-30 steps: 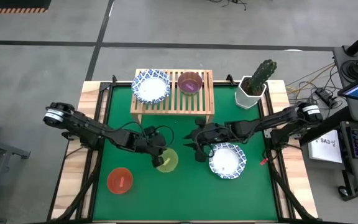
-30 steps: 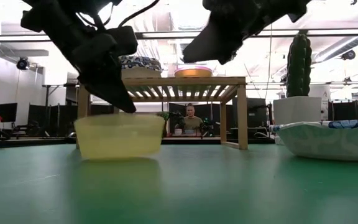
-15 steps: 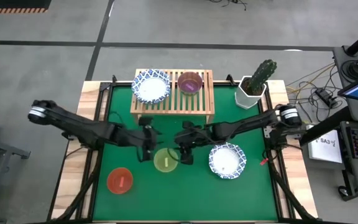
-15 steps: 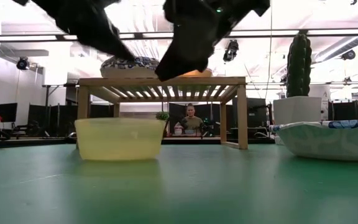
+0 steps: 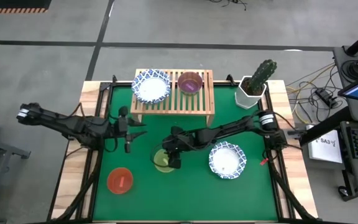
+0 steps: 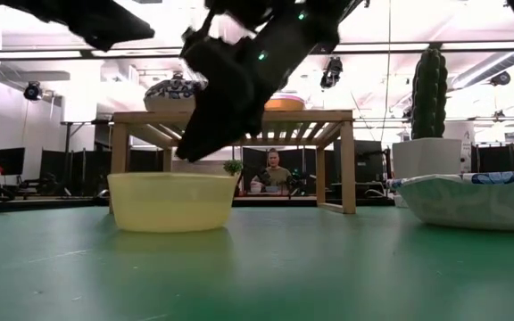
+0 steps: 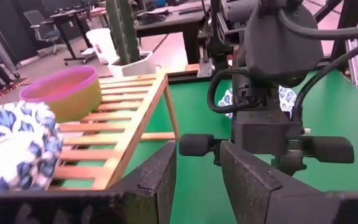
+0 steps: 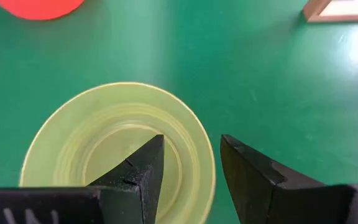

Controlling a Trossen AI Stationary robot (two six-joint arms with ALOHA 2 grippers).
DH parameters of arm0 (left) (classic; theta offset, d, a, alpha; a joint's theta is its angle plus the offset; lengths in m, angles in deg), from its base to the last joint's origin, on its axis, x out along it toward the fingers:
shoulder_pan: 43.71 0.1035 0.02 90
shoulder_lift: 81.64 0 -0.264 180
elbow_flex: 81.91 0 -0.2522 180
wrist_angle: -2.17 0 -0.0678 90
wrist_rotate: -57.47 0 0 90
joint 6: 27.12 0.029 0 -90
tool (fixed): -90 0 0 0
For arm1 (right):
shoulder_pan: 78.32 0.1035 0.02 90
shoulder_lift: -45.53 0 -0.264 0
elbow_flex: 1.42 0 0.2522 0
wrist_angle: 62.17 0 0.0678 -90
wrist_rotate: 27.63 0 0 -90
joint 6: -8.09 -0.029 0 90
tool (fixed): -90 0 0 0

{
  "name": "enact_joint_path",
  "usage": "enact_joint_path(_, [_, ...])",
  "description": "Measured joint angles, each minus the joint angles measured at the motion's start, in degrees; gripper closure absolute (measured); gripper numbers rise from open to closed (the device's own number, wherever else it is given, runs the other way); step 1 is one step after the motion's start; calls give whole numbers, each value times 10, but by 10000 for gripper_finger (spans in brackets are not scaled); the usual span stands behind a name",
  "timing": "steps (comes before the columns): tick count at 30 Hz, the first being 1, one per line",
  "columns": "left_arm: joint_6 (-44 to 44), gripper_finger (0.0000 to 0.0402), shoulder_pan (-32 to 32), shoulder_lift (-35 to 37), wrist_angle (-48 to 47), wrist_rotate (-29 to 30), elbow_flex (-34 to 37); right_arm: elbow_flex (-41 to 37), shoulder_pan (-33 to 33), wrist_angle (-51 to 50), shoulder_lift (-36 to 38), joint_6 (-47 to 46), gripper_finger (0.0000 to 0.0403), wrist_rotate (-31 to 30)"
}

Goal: Place and stack bowls onto a shelf
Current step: Stack the yellow bowl on top of the purple bowl on the shelf

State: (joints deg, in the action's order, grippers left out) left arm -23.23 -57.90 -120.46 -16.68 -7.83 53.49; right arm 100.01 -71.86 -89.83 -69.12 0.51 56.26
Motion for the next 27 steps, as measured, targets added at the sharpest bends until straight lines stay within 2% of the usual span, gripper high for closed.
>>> enact_joint_path(8, [5,295,0,55,-1,0,22,3,-4,-20,-29,-50,268,-42])
enact_joint_path(14, [8,295,0,60,1,0,28,2,-11,-21,-30,-53,314,-39])
enact_joint_path(20, [11,295,0,58,4,0,28,1,-12,-21,-30,-53,387,-14])
enact_joint_path(23, [12,295,0,58,8,0,27,1,-12,-21,-29,-53,393,-7])
enact_joint_path(27, [16,295,0,58,17,0,27,1,-16,-25,-9,-47,394,33])
